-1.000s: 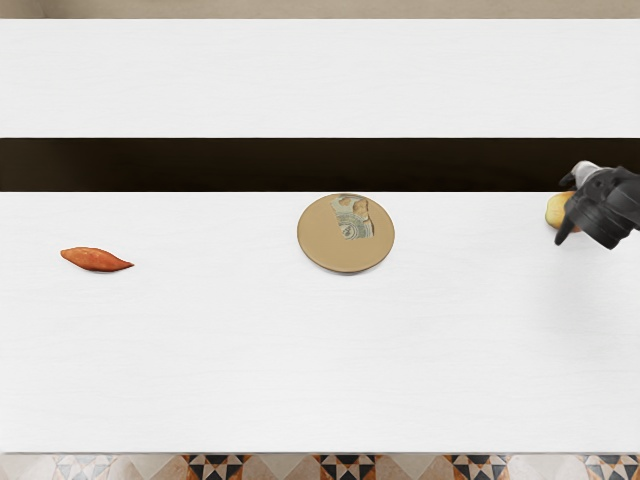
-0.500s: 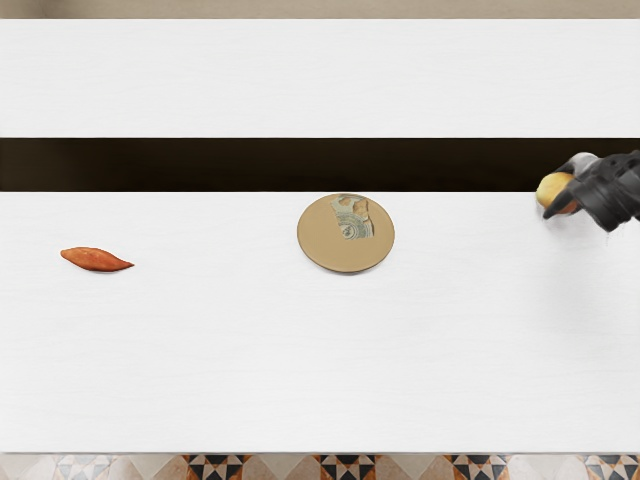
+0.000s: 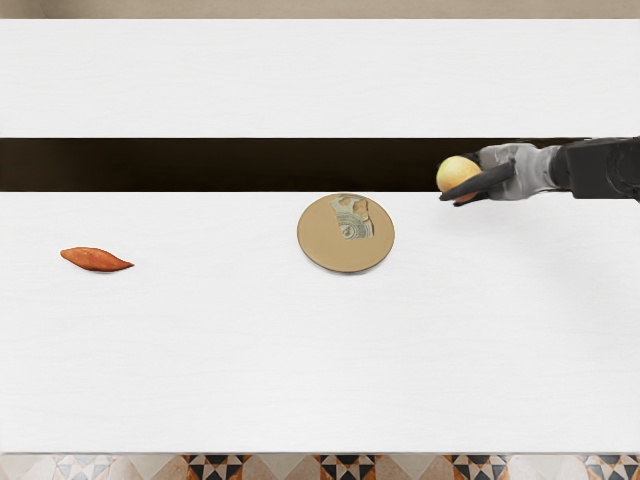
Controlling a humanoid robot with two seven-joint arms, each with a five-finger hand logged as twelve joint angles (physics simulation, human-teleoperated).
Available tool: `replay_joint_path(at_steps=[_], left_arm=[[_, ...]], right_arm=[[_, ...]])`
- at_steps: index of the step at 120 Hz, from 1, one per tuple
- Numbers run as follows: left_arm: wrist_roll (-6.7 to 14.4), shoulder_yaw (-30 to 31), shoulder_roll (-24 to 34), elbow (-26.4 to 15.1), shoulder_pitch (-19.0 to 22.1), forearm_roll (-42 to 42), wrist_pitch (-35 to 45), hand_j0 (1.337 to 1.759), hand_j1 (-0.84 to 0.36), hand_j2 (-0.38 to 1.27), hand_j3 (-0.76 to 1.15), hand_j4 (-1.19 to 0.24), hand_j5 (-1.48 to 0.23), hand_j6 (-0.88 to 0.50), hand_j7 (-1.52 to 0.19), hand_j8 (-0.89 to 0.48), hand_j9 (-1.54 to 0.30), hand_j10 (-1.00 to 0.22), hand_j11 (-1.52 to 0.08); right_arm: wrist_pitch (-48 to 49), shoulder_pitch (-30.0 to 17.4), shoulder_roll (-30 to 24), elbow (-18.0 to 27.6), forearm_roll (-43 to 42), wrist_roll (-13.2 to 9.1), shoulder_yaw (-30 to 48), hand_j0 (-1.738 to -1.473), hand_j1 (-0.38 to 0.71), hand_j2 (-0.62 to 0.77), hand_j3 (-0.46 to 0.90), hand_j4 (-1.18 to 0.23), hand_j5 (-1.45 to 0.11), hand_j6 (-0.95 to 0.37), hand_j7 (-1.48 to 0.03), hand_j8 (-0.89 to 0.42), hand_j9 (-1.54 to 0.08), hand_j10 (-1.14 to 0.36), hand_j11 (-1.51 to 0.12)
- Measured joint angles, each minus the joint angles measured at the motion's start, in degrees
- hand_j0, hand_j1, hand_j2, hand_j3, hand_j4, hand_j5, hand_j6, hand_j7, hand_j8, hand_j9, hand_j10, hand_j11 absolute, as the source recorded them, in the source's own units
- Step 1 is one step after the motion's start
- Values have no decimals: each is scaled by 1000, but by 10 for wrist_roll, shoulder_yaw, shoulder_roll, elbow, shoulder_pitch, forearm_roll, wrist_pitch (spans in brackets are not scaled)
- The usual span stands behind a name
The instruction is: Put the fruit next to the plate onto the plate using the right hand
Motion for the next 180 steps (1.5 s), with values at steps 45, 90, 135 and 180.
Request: replay_joint_path(at_steps=[45,90,135,180], left_arm=[[0,0,0,0,0,0,0,1658,349,0,0,0,0,-1,0,0,0,0,0],[0,0,0,0,0,0,0,1658,349,0,0,0,0,0,0,0,0,0,0],[0,0,0,0,0,0,0,1658,349,0,0,0,0,-1,0,0,0,0,0],[0,0,0,0,0,0,0,1658,349,0,0,0,0,-1,0,0,0,0,0]], right_arm=[[20,18,142,0,13,0,15,-1636,306,203,0,-304,-1203,-222,-1122,-266,-1197,-668,-1187],[20,20,142,-6,1,0,8,-1638,250,30,0,-330,-1113,-247,-1041,-299,-1097,-667,-1104],[14,19,140,-7,0,1,6,-1655,-175,-8,0,-120,-261,-104,-251,-114,-260,-158,-261],[84,-17,-9,-2,10,1,35,-1658,-321,-2,0,-20,-42,-17,-40,-18,-42,-25,-42]])
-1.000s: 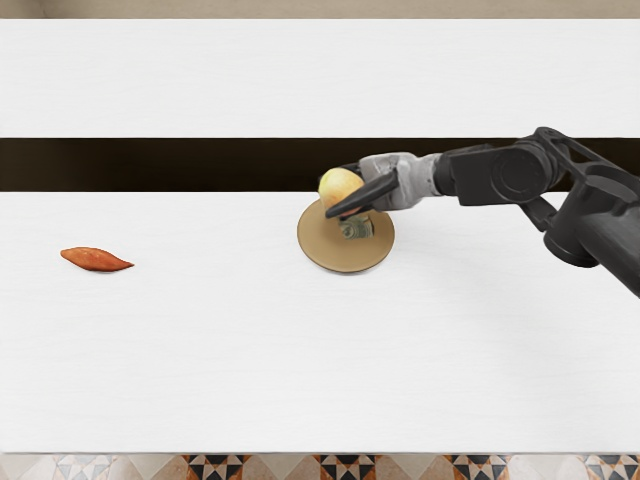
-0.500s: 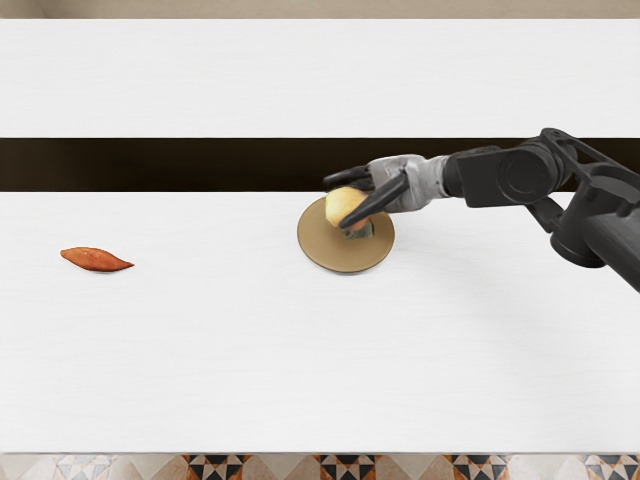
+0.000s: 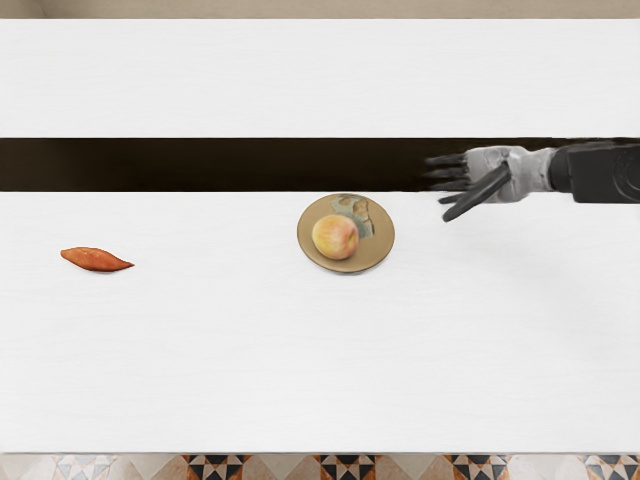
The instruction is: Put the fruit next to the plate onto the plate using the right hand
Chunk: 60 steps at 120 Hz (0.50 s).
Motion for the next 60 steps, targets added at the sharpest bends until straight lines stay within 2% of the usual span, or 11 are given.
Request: replay_joint_path(at_steps=[10,25,60], left_arm=[[0,0,0,0,0,0,0,1658,349,0,0,0,0,-1,0,0,0,0,0],[0,0,0,-1,7,0,0,1658,349,0,0,-1,0,-1,0,-1,0,0,0],[0,0,0,0,8,1,0,1658,349,0,0,0,0,-1,0,-1,0,0,0]], right_arm=[[18,-22,-54,0,1,0,32,-1658,-331,-1,0,-12,-28,-10,-27,-11,-28,-16,-28],[29,-36,-100,-2,5,0,65,-1658,-339,0,0,-6,-15,-5,-15,-5,-15,-8,-15],[33,-54,-124,-3,8,0,88,-1658,-347,0,0,-1,-3,0,-3,0,-3,-1,-3]])
